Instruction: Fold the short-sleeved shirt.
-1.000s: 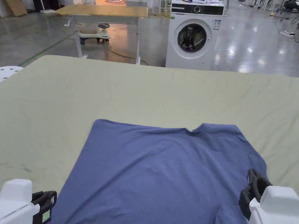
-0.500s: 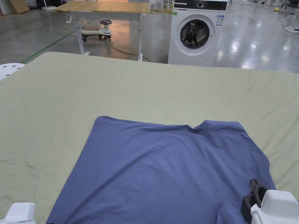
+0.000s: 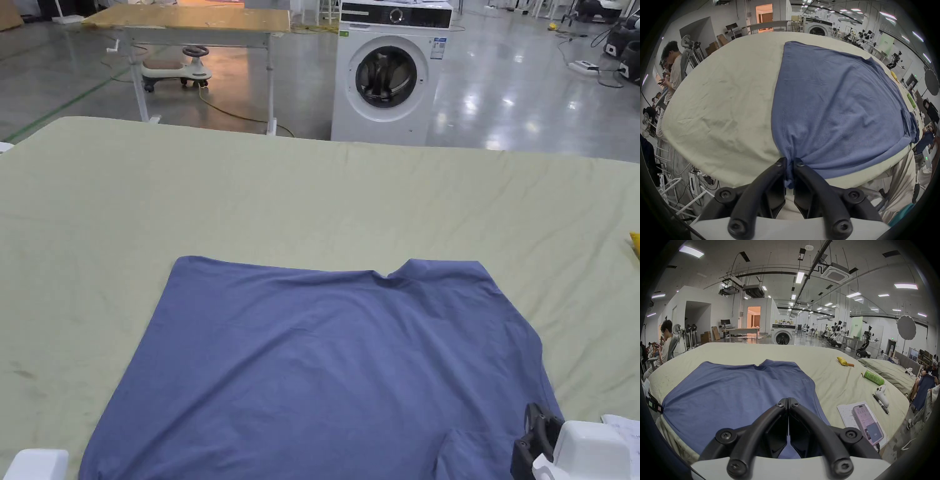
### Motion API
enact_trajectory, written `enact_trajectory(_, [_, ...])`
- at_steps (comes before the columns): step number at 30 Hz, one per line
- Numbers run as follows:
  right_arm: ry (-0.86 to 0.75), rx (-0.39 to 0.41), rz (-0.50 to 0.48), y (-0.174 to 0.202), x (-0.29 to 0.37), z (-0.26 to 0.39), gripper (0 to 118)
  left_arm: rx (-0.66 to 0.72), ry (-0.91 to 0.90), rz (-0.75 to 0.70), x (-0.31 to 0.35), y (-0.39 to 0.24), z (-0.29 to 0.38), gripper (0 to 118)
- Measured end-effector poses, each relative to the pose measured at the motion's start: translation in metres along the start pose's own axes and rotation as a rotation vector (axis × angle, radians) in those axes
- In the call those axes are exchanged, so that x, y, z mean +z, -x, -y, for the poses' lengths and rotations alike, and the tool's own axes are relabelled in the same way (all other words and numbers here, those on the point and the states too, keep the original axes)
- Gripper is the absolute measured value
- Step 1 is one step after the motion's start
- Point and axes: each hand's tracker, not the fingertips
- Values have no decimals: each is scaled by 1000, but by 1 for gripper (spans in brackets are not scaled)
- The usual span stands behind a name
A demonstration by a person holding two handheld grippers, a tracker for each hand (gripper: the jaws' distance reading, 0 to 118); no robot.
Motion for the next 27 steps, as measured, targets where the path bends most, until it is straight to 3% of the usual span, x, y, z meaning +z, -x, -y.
enact_trajectory(2, [46,18,0,-10,2,2,3,-1,-11,13,4,3,3,3])
enact_trajectory(3, [93,37,5,-16,3,4,11,4,-15,19,5,5,3,3])
enact_trajectory(4, [134,43,9,-22,4,6,23,15,-18,27,6,6,3,3])
enact_trajectory(5, [167,41,2,-27,4,7,41,19,-22,31,7,7,3,3])
enact_trajectory(7, [251,20,-15,-40,5,14,58,16,-24,31,7,5,3,3])
enact_trajectory(14, [478,71,-55,-48,-2,49,68,-4,-31,18,10,-1,3,3])
enact_trajectory(18, [626,95,-55,-43,-17,78,66,7,-31,23,9,2,3,3])
enact_trajectory(20, [548,57,-58,-43,-14,79,61,12,-31,26,9,3,4,3])
enact_trajectory(22, [574,46,-104,-44,-16,73,42,16,-31,29,9,4,3,3])
enact_trajectory(23, [567,23,-123,-45,-16,71,15,18,-31,30,9,4,3,3])
enact_trajectory(24, [559,9,-133,-47,-15,69,8,20,-30,31,8,4,3,3])
enact_trajectory(27, [571,37,-115,-45,-16,68,8,20,-40,32,10,4,2,3])
